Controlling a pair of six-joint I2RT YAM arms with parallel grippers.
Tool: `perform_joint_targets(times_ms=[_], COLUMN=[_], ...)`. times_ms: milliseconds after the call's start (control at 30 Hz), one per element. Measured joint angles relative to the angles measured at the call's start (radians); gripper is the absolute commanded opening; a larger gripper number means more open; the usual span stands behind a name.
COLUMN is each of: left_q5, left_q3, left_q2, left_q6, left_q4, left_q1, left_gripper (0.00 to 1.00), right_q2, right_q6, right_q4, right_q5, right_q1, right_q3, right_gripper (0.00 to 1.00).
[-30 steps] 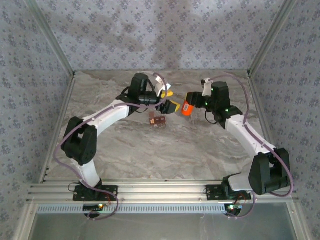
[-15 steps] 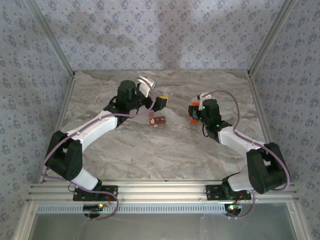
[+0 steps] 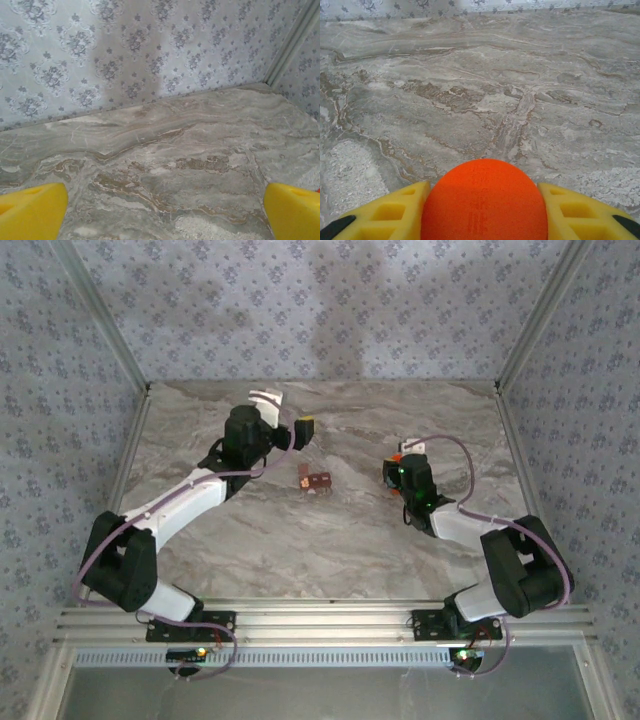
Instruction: Sort the pills into containers
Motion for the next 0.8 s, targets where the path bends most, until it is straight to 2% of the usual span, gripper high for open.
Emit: perform_joint_targets(times_ms=[167, 333, 567, 700, 800], left_q5=[-0.024, -0.06, -0.176, -0.22, -0.219], left_q3=[-0.001, -0.006, -0.034, -0.028, 0.042], left_q2=[0.0, -0.001, -0.023, -0.029, -0.007], left_q6=[-0.034, -0.06, -0.145, -0.198, -0.197], left_q4=[-0.002, -0.003, 0.003, -0.049, -0.179], left_q1=[0.005, 0.005, 0.013, 0.036, 0.05], left_gripper=[1.0, 1.0, 1.0, 1.0, 0.99], right_q2=[-0.01, -0.058, -0.186, -0.229, -0.221], right_q6=[0.02, 0.029, 0.045, 0.052, 0.072], right_q4=[0.004, -0.019, -0.137, -0.274, -0.39], right_q5=[0.014, 0.005, -0.06, -0.153, -0.249], right_q1=[0.0, -0.012, -0.064, -0.067, -0.059], right_q3=[-0.009, -0.009, 0.032, 0.182, 0.334], right_gripper=[0.66, 0.75, 0.77, 0.76, 0.74])
